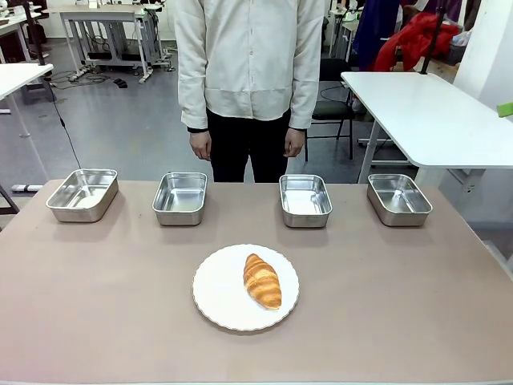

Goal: Place the bread in the container.
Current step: Place the Butter Roll into the Airtight Container indicated by the human.

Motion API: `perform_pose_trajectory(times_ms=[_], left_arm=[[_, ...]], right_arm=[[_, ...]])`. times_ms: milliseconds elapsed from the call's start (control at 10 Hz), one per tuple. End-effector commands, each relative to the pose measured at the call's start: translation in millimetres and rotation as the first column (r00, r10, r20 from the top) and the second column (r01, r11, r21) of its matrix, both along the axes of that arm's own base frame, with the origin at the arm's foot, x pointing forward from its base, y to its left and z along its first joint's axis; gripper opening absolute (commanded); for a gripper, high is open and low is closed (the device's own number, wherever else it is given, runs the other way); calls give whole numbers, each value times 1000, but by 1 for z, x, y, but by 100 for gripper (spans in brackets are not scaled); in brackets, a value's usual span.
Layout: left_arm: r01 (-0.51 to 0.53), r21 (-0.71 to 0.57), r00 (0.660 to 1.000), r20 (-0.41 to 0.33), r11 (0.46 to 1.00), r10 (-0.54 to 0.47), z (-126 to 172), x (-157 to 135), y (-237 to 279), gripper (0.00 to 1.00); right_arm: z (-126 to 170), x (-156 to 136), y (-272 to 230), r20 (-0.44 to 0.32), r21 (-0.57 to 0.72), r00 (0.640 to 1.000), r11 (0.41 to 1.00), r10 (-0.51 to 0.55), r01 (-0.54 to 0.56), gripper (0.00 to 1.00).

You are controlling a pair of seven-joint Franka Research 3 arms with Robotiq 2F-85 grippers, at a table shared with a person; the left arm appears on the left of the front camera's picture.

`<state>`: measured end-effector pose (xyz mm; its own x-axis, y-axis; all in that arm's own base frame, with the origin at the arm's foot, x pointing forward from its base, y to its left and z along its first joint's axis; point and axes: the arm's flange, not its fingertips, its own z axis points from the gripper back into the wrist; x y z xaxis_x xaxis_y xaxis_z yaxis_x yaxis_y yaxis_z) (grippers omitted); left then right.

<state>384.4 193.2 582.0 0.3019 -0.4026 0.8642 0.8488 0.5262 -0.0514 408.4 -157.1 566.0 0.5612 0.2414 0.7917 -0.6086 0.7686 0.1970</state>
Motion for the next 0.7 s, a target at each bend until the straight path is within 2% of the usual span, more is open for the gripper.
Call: perform_pose_trajectory(times_ms=[0, 600], left_arm=[[10, -12, 1000, 13, 1000, -10, 2, -1, 0, 100], [10, -12, 1000, 13, 1000, -10, 2, -1, 0, 100]], right_arm=[[0, 2, 0, 16, 12, 1000, 1000, 7, -7, 100], [0, 2, 0, 16, 12, 1000, 1000, 7, -7, 100]])
